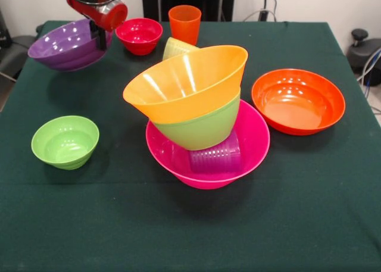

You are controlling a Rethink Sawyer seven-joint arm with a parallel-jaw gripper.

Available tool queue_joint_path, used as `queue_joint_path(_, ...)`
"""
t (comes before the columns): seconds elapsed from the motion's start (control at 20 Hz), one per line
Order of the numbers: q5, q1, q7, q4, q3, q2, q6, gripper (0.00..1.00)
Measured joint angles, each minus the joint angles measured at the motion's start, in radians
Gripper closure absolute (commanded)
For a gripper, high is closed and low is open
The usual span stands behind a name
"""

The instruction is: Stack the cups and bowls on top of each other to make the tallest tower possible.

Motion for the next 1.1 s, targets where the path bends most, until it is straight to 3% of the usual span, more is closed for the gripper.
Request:
queue_joint_path(0.5, 0.029, 0.030, 0.000, 0.021, -0.035, -0.019, -0.002, 1.00)
queue_joint_path(1.1, 0.134, 0.146, 0.032, 0.029, -0.070, 0.010, -0.008, 1.00)
